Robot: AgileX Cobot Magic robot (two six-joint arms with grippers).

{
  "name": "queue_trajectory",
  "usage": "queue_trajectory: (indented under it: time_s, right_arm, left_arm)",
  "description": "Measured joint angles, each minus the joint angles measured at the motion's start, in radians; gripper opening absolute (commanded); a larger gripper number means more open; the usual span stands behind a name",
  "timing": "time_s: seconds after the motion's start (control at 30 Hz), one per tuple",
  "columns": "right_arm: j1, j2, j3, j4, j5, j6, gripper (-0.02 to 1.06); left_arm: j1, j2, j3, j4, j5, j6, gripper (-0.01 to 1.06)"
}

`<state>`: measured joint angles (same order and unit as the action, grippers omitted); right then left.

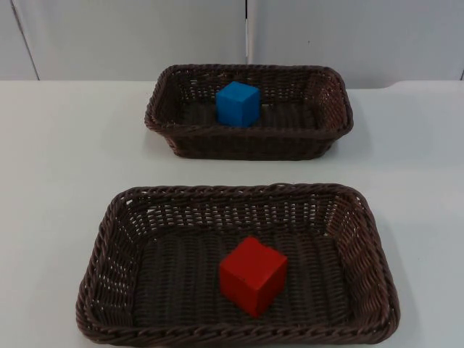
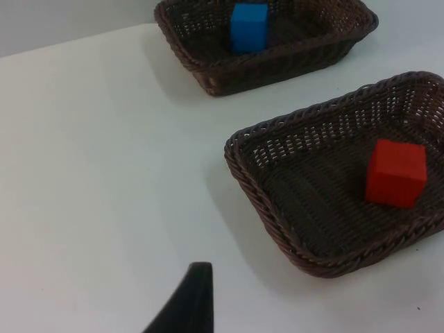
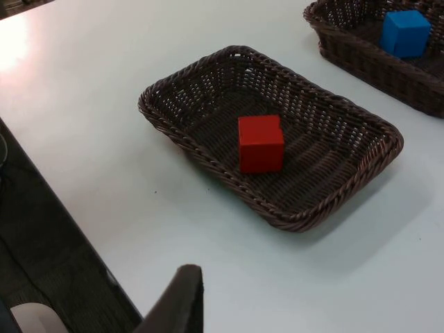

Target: Pick up one cube with the left hand and place it into the upper basket. Pick up one cube with the right hand and place it into the lower basket.

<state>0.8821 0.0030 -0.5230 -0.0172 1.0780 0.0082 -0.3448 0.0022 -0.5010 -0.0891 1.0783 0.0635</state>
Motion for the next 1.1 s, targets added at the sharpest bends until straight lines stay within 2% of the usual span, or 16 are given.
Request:
queue_trajectory:
  time_s: [0.63,0.83,0.97,1.0,1.1]
  right_arm:
    - [0.0,0.0,0.0,0.0,0.0,0.0,1.05]
    - [0.0,0.0,0.0,0.0,0.0,0.0,1.05]
    - [0.0,0.0,0.0,0.0,0.0,0.0,1.05]
    - [0.0,0.0,0.0,0.0,0.0,0.0,1.05]
    - [0.0,0.0,0.0,0.0,0.0,0.0,1.05]
  left_arm:
    - [0.002,0.0,0.0,0.0,0.0,0.0,1.05]
    - [0.102,0.0,0.0,0.0,0.0,0.0,1.05]
    - [0.216,0.0,0.0,0.0,0.0,0.0,1.05]
    - [0.216,0.0,0.0,0.0,0.0,0.0,1.05]
    - [0.287,0.0,0.0,0.0,0.0,0.0,1.05]
